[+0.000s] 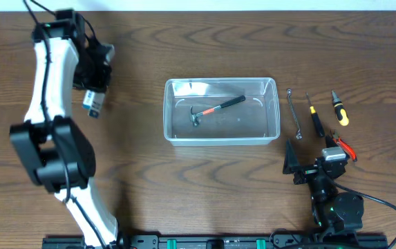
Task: Pack container
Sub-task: 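Lift the box and carry it into the container with left gripper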
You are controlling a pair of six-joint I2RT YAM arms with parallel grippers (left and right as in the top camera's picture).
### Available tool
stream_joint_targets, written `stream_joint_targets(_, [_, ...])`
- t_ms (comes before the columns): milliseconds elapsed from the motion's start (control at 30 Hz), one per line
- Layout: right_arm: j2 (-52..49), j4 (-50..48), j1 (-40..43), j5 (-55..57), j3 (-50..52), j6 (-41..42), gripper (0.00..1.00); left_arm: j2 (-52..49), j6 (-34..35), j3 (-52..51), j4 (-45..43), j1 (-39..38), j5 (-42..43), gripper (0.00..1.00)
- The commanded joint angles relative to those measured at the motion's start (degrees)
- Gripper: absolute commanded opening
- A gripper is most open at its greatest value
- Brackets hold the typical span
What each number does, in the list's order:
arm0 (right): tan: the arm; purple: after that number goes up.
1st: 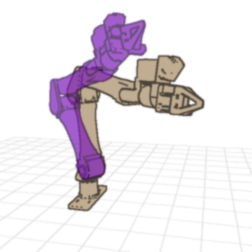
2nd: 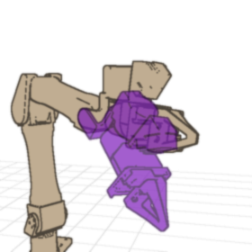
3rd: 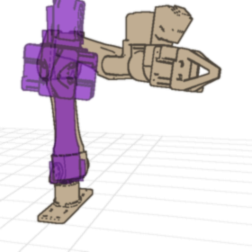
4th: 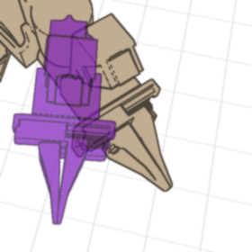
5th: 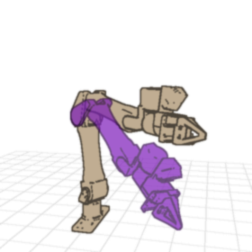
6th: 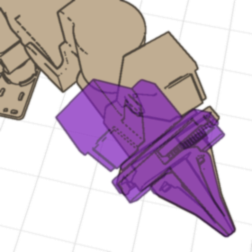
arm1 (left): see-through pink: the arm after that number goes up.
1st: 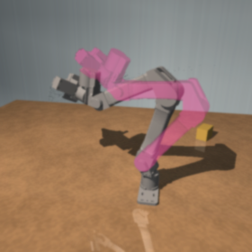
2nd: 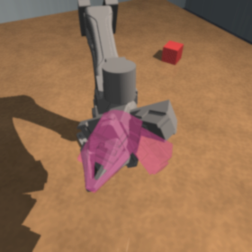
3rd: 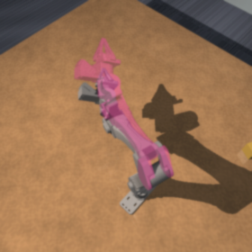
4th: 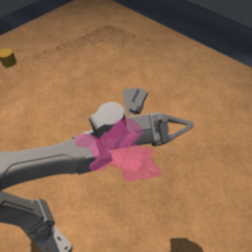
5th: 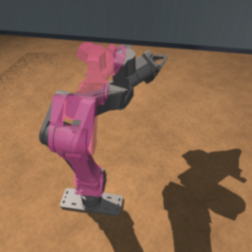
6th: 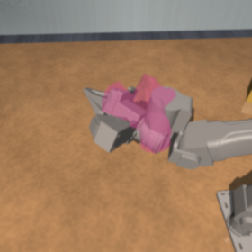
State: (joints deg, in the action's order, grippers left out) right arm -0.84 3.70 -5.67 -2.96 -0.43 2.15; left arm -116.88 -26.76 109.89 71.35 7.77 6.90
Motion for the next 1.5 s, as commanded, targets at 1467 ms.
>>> stream_joint_targets(1467, [0.46,0.17,0.83,0.17,0.11,-0.07,0.99,-7.82,-12.52,1.05,-1.70,-47.71,1.51,0.17])
